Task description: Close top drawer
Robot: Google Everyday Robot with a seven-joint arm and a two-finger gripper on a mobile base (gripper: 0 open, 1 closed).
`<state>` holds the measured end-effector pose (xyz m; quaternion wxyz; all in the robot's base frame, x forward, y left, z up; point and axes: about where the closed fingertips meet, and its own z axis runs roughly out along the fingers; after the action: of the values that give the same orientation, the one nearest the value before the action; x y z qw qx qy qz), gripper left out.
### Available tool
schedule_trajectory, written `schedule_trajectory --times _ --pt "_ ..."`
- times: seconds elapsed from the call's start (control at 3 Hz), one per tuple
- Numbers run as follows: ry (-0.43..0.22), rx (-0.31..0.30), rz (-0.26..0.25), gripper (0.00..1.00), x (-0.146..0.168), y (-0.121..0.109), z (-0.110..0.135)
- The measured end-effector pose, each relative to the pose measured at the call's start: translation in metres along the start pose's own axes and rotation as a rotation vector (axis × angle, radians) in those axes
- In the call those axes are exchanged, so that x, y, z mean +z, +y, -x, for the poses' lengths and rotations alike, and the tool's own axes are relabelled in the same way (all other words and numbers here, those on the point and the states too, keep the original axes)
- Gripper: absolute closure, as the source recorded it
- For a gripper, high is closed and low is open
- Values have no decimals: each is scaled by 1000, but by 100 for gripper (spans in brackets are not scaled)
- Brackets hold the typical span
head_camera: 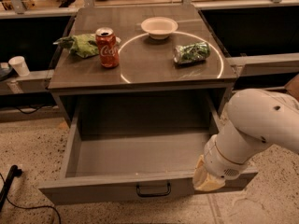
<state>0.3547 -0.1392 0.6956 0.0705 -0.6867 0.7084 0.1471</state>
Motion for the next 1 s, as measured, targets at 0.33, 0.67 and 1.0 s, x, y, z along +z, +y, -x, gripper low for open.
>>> schedule_trajectory --times 0.33,0.67,1.0 --pt "13 16 -19 76 10 -5 -2" --pt "13 16 -19 53 10 -5 -2" --pt "13 16 -19 30 10 -5 -2"
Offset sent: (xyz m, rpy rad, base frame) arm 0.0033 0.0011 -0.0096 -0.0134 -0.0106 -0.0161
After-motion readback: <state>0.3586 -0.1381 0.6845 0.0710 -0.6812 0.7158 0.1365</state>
